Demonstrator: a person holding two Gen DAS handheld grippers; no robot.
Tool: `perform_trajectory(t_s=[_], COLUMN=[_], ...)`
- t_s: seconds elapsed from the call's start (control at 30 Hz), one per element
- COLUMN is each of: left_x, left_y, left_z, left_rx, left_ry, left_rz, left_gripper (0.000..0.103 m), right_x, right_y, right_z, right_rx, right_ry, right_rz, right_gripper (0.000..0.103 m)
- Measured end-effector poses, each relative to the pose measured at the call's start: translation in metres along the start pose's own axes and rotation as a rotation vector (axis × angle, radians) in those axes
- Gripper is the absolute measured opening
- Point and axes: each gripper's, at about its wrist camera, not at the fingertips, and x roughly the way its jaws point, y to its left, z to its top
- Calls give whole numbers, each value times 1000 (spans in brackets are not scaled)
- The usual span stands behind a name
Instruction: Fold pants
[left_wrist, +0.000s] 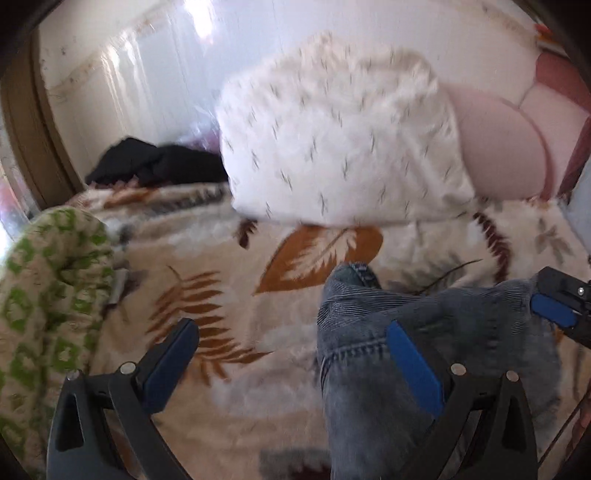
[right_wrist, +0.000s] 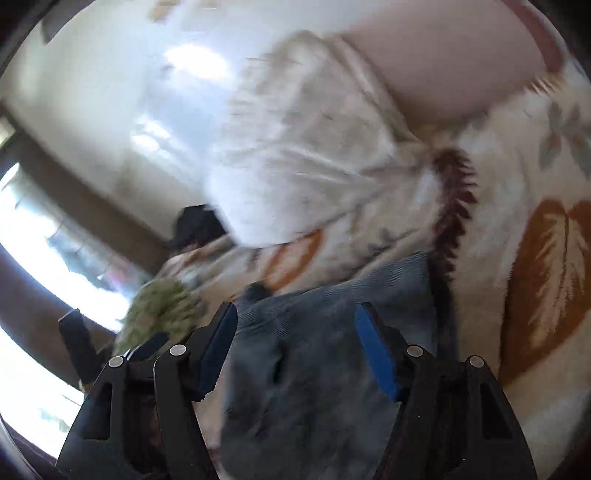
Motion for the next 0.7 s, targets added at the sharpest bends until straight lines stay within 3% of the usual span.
perform_trajectory(t_s=[0.07,0.13,0.2,0.4,0.5,0.7], left_x=[21,39,51,66,44,-46], left_y=[-3,-6,-7,-13,-3,9], left_z=[-1,-2,-3,-2,1,-26], left_rx=[7,11,4,5,-33,8], left_ry=[45,81,98,121,128,-27], left_rz=[24,34,44,90,69,52], left_gripper=[103,103,103,103,103,103], right_x=[22,37,42,46,33,-39], right_y=[-26,-46,-55,-45,-37,1], right_z=[5,4,4,7,6,-15], right_rx=[73,97,99,42,42,-108], right_ry=[37,73,76,113,102,-2], right_rz=[-41,-136,-136,-209,-233,-214], right_gripper=[66,65,64,63,65,69])
